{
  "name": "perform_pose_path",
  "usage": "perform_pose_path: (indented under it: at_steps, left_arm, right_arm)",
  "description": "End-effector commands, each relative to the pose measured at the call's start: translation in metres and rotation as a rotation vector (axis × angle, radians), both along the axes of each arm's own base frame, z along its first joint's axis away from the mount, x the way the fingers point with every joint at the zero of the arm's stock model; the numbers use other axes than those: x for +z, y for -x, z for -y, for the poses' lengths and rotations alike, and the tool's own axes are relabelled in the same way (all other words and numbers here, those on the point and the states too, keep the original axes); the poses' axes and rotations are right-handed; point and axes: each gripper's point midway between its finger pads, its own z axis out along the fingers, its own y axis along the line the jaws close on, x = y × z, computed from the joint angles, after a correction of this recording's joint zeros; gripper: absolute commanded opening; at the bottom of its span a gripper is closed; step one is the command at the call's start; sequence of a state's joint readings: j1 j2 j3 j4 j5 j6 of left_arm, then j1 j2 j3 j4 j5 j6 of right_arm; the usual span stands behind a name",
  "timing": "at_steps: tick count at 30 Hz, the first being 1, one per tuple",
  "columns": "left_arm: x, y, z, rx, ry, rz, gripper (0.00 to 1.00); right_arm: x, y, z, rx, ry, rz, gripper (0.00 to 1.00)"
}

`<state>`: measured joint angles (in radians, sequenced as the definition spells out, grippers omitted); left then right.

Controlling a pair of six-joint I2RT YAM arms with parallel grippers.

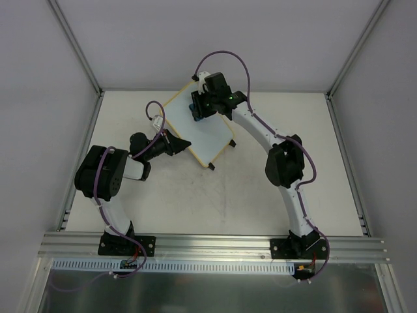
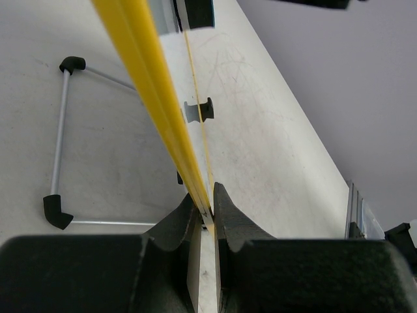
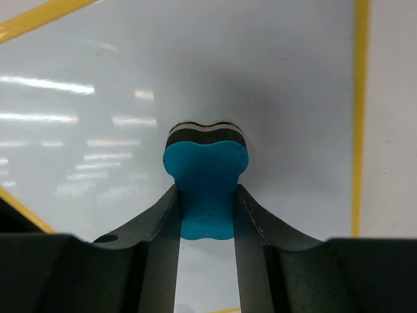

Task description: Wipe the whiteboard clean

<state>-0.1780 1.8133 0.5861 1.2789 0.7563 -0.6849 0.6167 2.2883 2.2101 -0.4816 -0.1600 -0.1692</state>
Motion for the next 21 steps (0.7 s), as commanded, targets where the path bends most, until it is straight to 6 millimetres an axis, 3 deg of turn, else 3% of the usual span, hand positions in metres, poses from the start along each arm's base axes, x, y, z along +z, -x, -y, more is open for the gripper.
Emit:
perform_pose_path:
  at_steps: [1,8,15,21]
  left_arm:
    - [0.059,0.017,0.019,-0.129,-0.005,0.398,0.0]
    - [0.058,0.016,0.019,-0.129,-0.007,0.397,0.0]
    - [0.058,0.014,0.02,-0.135,-0.005,0.398,0.0]
    - [0.06,0.014,0.02,-0.135,-0.006,0.403,0.0]
  right_arm:
    - [0.026,0.041,-0.034,0.096,-0.048,0.013,0.0]
    - [0.021,0.067,-0.044,0.112,-0.071,-0.003,0.0]
    - [-0.009,0.079,-0.034,0.074,-0.04,-0.027,0.0]
    - [-0.044,0.08,-0.01,0.014,0.022,-0.045,0.0]
